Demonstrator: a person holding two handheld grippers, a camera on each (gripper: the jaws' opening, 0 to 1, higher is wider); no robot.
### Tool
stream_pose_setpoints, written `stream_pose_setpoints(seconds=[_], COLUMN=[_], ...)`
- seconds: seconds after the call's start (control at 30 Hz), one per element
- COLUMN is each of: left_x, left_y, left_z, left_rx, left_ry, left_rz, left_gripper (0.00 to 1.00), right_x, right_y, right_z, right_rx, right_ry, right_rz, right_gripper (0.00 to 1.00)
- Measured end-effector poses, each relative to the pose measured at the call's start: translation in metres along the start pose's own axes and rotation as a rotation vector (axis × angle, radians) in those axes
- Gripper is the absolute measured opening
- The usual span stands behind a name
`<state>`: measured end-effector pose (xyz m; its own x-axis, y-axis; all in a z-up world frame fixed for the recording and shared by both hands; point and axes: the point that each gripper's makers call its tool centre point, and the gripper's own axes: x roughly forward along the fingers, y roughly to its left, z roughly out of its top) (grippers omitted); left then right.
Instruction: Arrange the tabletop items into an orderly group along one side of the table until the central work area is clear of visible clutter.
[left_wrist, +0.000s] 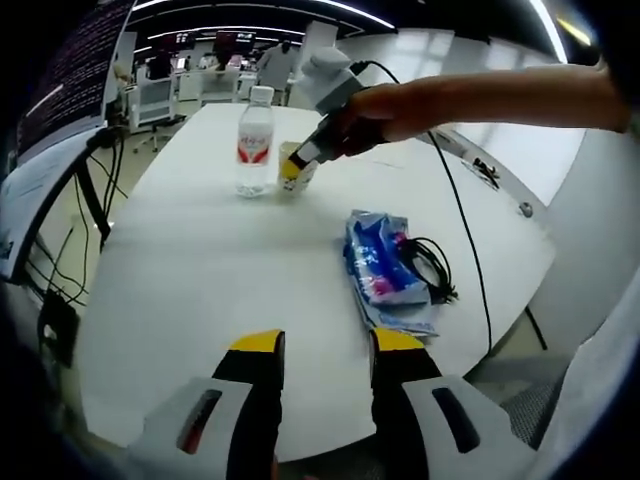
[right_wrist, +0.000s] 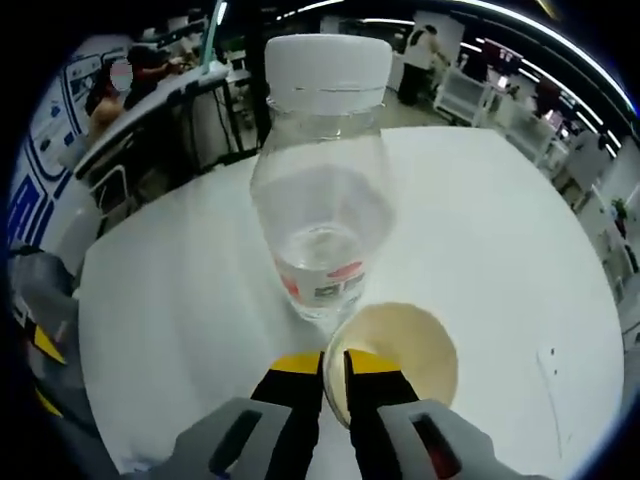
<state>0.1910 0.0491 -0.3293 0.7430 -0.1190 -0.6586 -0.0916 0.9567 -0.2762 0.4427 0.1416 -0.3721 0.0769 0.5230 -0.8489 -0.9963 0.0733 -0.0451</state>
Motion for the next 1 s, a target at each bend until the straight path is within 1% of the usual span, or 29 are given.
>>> stream_pose_setpoints(seconds=[0.23,0.37,0.5,0.57,0.67,0.8,0.9,0.97,1.0], left_x=[0.003,0.003,0.005,0.006,0.007,0.007,0.006,0.005,0.005], left_y=[0.000,-0.001,-0.004,-0.007,-0.011,-0.017,-0.020,-0.021,-0.021], left_z=[0.001,0.005,0.008,0.009,0.012,0.014,0.014,0.014,0.014], left_rx=[0.000,0.004,0.007,-0.002,0.002,0.001,0.008,0.015,0.017], left_ry=[-0.004,-0.012,-0.018,-0.026,-0.033,-0.041,-0.043,-0.042,-0.042], left_rz=[-0.007,-0.009,-0.017,-0.023,-0.024,-0.033,-0.036,-0.036,-0.036], left_gripper=[0.32,0.32,0.32,0.32,0.33,0.32,0.32,0.32,0.32], right_x=[-0.001,-0.010,-0.013,-0.020,-0.026,-0.042,-0.044,-0.053,-0.053], right_y=[-0.004,-0.003,-0.006,-0.005,-0.002,0.005,0.004,0.006,0.006], right_z=[0.006,0.008,0.009,0.010,0.013,0.014,0.016,0.017,0.018], right_rx=[-0.020,-0.034,-0.046,-0.047,-0.070,-0.081,-0.092,-0.094,-0.095], right_ry=[-0.021,-0.027,-0.034,-0.045,-0.061,-0.082,-0.093,-0.103,-0.107], right_rz=[-0.017,-0.029,-0.028,-0.031,-0.036,-0.039,-0.041,-0.044,-0.045], right_gripper=[0.09,0.14,0.16,0.18,0.20,0.22,0.22,0.23,0.23])
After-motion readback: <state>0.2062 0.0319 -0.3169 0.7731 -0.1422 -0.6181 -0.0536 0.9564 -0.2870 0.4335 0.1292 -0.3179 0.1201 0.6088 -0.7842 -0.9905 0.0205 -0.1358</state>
